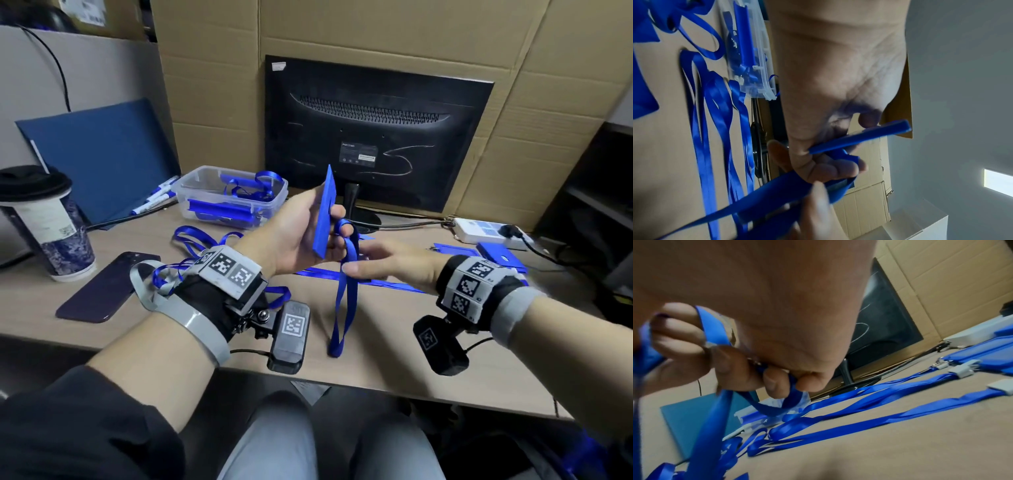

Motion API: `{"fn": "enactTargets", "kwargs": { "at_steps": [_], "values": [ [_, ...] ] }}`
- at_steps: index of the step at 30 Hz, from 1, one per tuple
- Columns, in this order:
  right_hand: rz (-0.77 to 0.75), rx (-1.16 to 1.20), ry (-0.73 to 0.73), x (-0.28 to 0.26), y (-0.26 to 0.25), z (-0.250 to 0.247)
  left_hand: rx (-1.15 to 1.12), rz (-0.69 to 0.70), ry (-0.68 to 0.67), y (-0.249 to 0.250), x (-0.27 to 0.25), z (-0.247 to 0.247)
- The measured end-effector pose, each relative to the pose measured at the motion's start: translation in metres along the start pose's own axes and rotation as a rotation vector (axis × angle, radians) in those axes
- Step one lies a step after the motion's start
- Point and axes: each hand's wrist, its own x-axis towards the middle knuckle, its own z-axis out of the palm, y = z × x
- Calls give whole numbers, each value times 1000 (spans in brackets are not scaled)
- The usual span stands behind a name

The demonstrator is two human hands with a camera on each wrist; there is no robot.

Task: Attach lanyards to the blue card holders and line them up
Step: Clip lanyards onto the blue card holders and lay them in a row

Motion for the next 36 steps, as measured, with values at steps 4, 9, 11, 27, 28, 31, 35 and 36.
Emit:
{"fn": "enactTargets", "kwargs": {
  "at_steps": [4,9,11,27,28,31,35,36],
  "values": [
    [-4,9,9,21,-5,7,50,18,-40,9,-10,-9],
    [79,52,196,53,-13,3,285,94,337,22,-5,-33],
    [53,131,326,69,-22,-1,326,108,536,24,3,-54],
    [-107,394,635,286,-70,0,228,99,838,27,16,-168],
    [-69,395,606,296,-66,1,238,101,839,28,18,-171],
    [16,364,463,315,-54,5,252,90,835,28,25,-179],
    [-1,367,371,317,-50,14,254,78,863,23,36,-186],
    [-16,388,369,319,-50,16,259,78,870,22,38,-188]
  ]
}}
